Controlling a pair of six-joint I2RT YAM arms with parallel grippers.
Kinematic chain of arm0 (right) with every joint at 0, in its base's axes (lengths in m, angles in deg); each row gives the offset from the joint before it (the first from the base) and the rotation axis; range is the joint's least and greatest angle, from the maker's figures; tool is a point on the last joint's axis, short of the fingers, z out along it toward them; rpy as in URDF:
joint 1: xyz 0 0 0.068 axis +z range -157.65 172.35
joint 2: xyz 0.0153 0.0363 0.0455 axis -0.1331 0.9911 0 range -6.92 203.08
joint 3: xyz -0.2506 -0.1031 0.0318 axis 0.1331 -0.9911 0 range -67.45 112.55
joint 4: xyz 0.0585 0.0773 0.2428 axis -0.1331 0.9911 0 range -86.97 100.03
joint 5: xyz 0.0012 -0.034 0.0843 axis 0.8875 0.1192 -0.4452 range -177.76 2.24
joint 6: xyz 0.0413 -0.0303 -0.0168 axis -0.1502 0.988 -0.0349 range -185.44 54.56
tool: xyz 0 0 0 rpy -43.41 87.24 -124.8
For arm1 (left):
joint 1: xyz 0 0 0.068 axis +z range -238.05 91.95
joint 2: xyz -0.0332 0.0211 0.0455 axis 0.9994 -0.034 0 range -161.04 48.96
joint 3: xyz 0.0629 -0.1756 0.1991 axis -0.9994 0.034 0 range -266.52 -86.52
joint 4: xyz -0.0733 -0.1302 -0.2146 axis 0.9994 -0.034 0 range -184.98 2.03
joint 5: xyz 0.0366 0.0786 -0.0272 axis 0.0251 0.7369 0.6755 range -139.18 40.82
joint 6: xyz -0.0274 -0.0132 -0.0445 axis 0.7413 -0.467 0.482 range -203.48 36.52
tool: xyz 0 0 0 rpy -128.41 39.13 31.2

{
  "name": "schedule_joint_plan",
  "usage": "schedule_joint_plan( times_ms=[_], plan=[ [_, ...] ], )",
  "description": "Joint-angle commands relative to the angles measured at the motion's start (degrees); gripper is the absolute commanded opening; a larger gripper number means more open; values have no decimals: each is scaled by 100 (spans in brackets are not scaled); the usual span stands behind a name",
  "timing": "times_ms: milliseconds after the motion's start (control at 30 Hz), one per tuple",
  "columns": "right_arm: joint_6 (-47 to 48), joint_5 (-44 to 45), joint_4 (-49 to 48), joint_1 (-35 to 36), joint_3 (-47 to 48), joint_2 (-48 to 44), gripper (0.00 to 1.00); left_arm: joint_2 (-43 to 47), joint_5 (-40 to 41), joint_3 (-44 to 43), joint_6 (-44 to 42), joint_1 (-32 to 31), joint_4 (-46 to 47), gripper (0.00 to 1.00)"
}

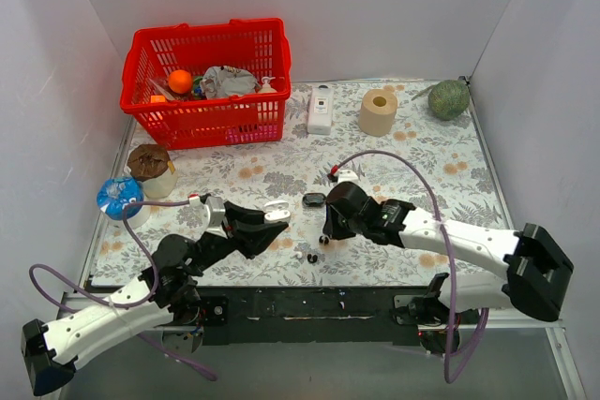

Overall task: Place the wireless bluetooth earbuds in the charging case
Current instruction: Pick up the earbud from the center of the board, then place the earbud in the charging case.

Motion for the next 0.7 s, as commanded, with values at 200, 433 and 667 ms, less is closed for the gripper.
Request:
schedule_joint_plan(
  times_ms=[200, 433, 667],
  plan=[
    [2224, 752, 806, -1, 1618, -1600, 1, -852, 288, -195, -704, -9, 1167, 0],
    [3315, 480, 1202, -1, 2655, -1882, 1, -2064, 218, -555, -1214, 26, 2293, 0],
    [3852, -186, 1299, -1, 3482, -1882, 1, -3242, -801, -994, -1250, 465, 3295, 0]
  ],
)
